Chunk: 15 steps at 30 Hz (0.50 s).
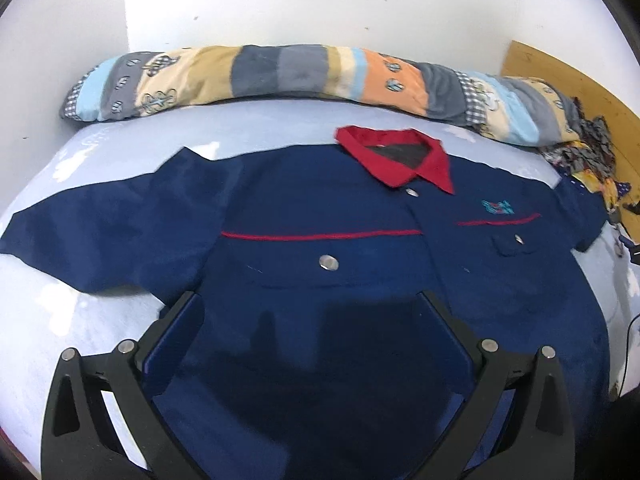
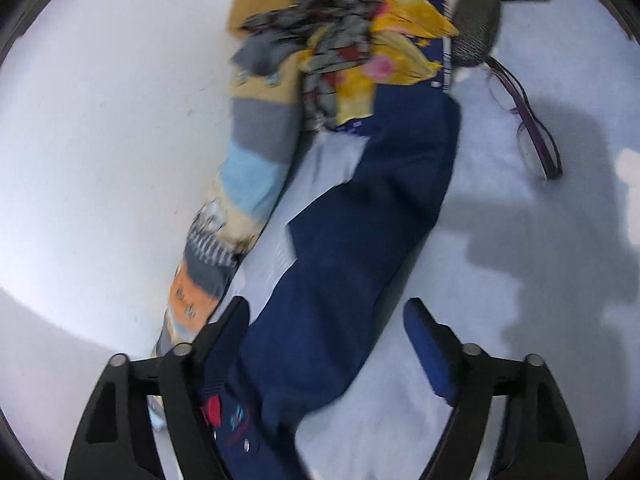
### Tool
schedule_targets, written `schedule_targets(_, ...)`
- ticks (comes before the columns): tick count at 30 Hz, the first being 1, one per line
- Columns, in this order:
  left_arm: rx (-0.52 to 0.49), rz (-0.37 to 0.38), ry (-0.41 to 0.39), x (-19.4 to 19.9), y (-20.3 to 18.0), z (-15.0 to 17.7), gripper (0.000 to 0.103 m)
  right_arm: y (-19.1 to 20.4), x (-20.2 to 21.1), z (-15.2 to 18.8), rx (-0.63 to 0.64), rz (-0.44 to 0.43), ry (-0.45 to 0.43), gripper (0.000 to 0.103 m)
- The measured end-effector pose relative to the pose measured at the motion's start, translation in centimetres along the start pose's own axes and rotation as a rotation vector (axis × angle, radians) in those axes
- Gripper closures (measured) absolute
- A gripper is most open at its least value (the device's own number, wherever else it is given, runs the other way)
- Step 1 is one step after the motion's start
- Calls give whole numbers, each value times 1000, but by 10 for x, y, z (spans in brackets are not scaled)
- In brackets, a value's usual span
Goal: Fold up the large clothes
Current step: 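Grasp the jacket sleeve cuff with the right gripper and lift it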
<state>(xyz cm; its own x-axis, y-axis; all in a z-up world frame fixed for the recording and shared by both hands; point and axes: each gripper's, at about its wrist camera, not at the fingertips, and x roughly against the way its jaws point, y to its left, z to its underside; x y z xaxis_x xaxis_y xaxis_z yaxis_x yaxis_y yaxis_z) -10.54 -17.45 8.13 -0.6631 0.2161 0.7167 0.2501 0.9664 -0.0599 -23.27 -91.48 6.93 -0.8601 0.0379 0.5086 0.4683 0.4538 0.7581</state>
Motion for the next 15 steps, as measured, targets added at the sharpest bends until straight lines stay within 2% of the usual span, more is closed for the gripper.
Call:
schedule_targets(2,40,9,8,-6,9,-2,0,-5,-22,-16,9,53,12,42)
schedule_targets(4,65,24,29,-11,15,-3,0,-17,-43,-32,-1,94,25,48)
schedule_targets(6,72,17,35,-14,18,-3,0,-27,-57,-45,-10,150,18,49)
schedule_targets(9,54,9,26,-15,15,-4,0,-40,-74,-65,-7,296,-16,49)
schedule_targets(13,16,3,11,-18,8,-5,0,-51,-95,-84,11,335,-24,50)
schedule_targets(15,10,11,8,-19,7,-5,0,-53,-105,-93,28,318,-43,59)
